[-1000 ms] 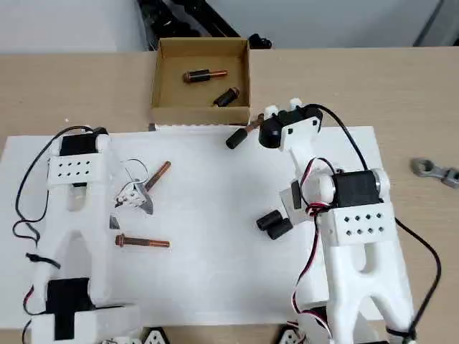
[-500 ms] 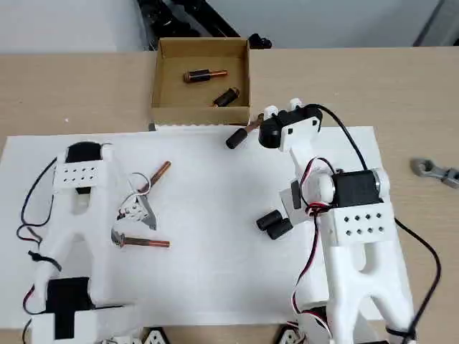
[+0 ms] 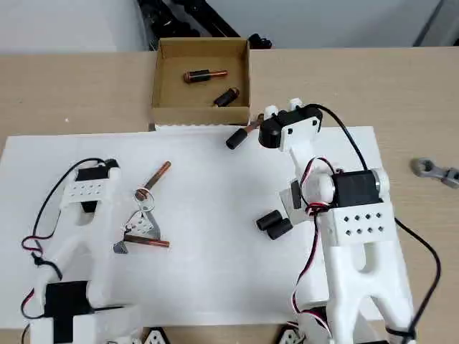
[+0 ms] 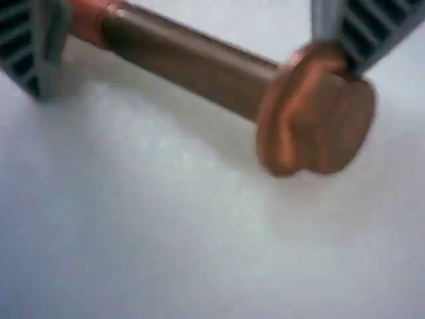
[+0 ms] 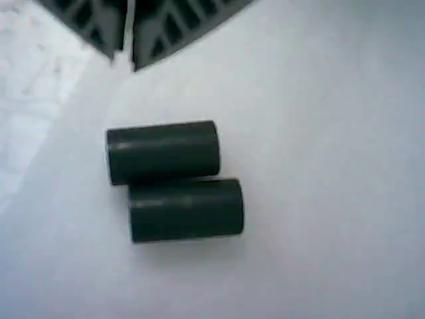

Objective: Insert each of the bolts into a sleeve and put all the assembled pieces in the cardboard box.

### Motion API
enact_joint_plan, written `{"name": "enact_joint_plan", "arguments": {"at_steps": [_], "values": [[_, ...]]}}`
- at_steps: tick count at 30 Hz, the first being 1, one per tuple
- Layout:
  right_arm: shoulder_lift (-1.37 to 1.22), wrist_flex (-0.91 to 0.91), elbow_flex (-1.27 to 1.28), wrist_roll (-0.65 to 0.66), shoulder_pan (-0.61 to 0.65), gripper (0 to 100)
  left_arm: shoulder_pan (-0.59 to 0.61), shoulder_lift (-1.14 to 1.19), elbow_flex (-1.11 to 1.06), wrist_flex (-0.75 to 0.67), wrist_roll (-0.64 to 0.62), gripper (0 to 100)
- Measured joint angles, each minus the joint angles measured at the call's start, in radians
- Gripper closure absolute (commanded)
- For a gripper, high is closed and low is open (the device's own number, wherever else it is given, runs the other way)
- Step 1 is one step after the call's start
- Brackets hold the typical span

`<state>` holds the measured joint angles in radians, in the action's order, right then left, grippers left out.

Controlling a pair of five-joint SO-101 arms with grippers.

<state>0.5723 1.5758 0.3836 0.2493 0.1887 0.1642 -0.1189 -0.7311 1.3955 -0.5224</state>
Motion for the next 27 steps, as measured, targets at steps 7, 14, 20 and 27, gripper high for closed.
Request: {"name": "enact_joint_plan", "arguments": {"at_steps": [7, 14, 20, 27], "values": [[0.0, 0.0, 0.0, 0.0, 0.0, 99.5, -0.012, -0.006, -0.037, -0.064, 0.008, 100], [0.0, 0.0, 0.0, 0.0, 0.0, 99.5, -0.023, -0.006, -0.002, -0.077, 0.052, 99], [0.0, 0.0, 0.0, 0.0, -0.002, 99.5, -0.021, -0.005, 0.002, -0.074, 0.057, 99], [0.0, 0.0, 0.008, 0.0, 0.0, 99.4, -0.021, 0.012, 0.071, -0.005, 0.066, 99]]}}
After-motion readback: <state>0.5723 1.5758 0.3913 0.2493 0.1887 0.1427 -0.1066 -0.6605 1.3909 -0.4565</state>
